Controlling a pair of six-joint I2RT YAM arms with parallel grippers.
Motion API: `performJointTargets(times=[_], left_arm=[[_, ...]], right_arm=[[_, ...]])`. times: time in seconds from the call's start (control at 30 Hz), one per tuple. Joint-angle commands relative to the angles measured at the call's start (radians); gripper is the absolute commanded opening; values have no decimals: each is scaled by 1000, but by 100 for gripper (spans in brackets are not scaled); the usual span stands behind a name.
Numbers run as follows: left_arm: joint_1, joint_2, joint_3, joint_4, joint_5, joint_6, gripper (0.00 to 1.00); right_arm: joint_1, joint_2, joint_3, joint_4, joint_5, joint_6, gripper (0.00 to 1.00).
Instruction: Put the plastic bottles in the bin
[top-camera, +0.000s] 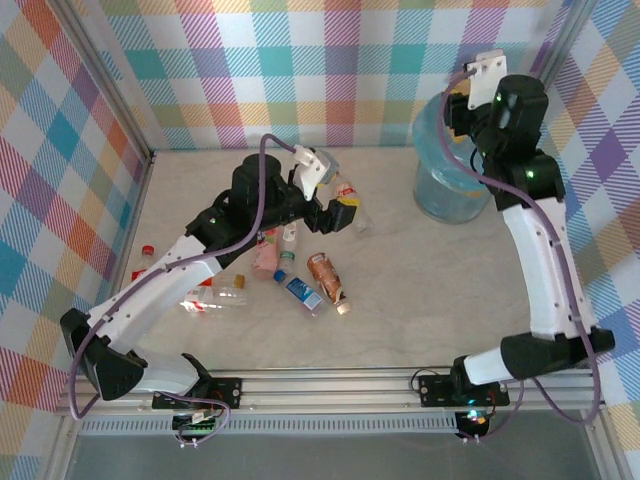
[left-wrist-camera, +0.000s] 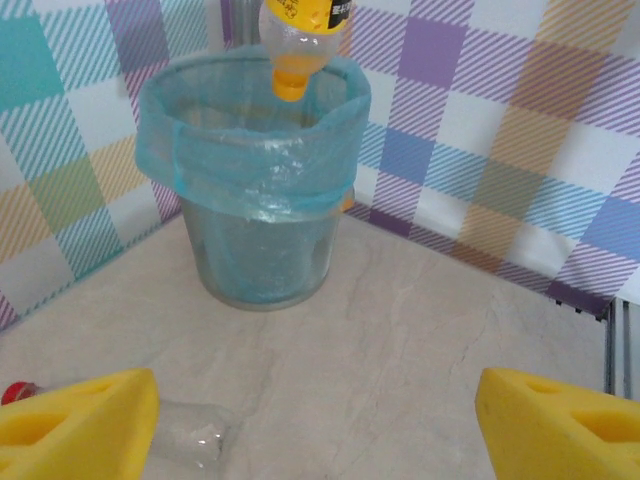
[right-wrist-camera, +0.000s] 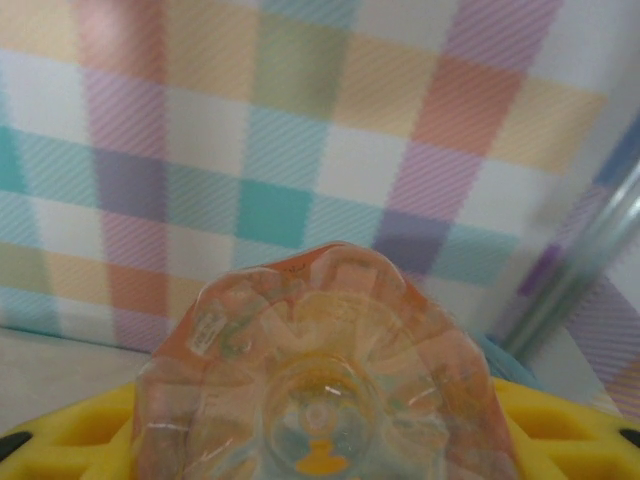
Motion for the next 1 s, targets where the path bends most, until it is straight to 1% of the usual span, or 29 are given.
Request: performJointTargets(times=[0.0, 0.1, 0.27, 0.3, 0.37, 0.43, 0.5, 0.6, 0.83, 0.97], left_arm=[[-2, 20, 18, -21, 14, -28, 82], [-3, 33, 5, -13, 18, -39, 82], [-3, 47, -16, -1, 23, -48, 82], [-3, 51, -16, -2, 24, -50, 82], [-2, 59, -19, -6, 27, -52, 82], [-3, 65, -20, -5, 29, -57, 82], [-3, 70, -21, -9, 36, -60, 82], [-3, 75, -22, -8, 40, -63, 82], [-3, 74, -24, -12, 38, -65, 82], [-3, 72, -30, -11, 38, -67, 82]], right_arm=[[-36, 52, 42, 26, 32, 34, 48], [-70, 102, 41, 19, 39, 57, 48], [-83, 147, 20, -25, 32, 105, 50], [-73, 139, 4, -13, 33, 95, 49], [-70, 122, -18, -2, 26, 134, 48], [-70, 113, -27, 0, 34, 135, 48], [-71, 106, -20, -25, 29, 203, 48], [-70, 98, -20, -58, 18, 249, 48], [-52, 103, -21, -118, 18, 318, 49], [-31, 115, -32, -129, 55, 336, 50]])
